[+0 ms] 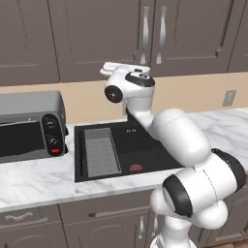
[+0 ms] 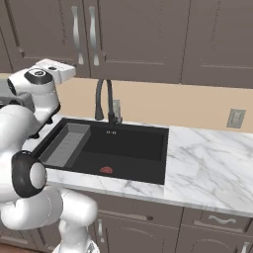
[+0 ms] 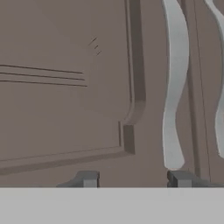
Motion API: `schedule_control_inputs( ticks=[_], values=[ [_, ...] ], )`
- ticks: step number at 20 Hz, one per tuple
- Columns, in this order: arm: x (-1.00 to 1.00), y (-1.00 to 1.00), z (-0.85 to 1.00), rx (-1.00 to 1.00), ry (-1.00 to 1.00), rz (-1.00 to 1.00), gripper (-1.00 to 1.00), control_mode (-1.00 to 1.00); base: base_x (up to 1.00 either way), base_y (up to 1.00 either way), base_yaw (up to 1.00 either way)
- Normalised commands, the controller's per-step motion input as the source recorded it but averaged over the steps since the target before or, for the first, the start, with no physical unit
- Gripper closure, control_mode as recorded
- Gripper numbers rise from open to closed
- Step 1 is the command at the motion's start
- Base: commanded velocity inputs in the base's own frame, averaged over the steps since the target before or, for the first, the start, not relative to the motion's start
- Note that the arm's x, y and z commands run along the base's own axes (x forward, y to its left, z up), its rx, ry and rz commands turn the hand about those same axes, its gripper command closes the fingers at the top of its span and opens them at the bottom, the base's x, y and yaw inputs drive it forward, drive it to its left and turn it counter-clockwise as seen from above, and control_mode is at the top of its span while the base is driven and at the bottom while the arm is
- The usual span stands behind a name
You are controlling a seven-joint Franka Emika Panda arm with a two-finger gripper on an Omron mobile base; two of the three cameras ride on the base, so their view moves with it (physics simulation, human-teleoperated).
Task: Pick up the dish brush and sponge from the sink, and place them back in the cabinet, and close the cabinet doors.
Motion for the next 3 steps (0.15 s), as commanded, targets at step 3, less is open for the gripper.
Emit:
schedule_control_inputs(
  ticks=[3],
  values=[
    [0.26, 0.00, 0.00, 0.00, 0.00, 0.03, -1.00, -1.00, 0.00, 0.00, 0.00]
  ],
)
